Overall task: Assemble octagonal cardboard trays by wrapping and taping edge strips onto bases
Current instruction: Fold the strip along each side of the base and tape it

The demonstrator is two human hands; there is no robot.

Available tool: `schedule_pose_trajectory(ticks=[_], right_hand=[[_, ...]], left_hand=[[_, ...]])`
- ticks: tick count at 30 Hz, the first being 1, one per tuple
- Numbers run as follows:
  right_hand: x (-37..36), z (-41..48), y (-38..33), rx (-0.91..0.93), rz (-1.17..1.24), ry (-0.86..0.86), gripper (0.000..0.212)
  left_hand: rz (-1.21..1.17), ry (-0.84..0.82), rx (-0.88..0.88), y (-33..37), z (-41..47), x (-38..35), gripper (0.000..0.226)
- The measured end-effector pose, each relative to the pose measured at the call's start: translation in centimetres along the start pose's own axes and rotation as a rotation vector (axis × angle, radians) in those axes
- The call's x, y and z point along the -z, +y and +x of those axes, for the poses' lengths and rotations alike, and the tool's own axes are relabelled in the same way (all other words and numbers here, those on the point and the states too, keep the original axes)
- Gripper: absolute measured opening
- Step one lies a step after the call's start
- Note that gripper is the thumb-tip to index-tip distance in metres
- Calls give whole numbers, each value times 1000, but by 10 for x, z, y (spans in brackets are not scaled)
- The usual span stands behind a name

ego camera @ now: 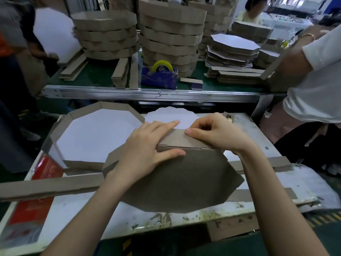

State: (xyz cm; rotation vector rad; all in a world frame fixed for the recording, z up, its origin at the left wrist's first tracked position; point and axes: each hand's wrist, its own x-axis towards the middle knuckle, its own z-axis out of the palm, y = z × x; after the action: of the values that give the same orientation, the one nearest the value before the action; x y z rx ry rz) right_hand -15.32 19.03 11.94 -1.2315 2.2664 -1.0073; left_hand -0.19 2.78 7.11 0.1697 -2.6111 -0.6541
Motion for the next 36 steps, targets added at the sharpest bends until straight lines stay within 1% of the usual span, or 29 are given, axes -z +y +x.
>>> schedule_pose_trajectory(ticks=[3,7,10,15,18,21,24,25,27,30,33,36], right_hand=[[3,-1,-3,-3,40,25,23],[-1,0,-6,-1,1,20,23],[-3,0,-6,-20,4,22,23],[0,2,-7,-20,44,77,20],[-3,4,-7,-32,47,51,22],[-7,2,-2,-81,94,11,23],[-2,-3,7,-166,111,29,32],[1,-4,9,-189,126,44,31],[4,-6,11,-187,171,53,22],[2,-6,11,-136,189,55,15],[0,-4,12,-125,210,75,16],[3,-1,14,-126,209,42,18]], left_hand=[[-3,43,-18,-2,-1,-1,73],[-15,87,4,-3,-1,-5,70],[-18,125,16,-2,-2,-8,63],[-29,101,-16,-4,-2,-6,59],[-19,121,-25,-5,-3,-5,57],[-47,142,-27,-6,-4,-5,51],[-75,150,-24,-4,-3,-6,48],[-84,153,-18,-3,-3,-7,47],[-100,155,-17,-1,-2,-7,46],[-91,125,-48,0,-2,-5,41],[-59,10,-68,1,4,3,38],[33,-80,-142,4,12,9,34]])
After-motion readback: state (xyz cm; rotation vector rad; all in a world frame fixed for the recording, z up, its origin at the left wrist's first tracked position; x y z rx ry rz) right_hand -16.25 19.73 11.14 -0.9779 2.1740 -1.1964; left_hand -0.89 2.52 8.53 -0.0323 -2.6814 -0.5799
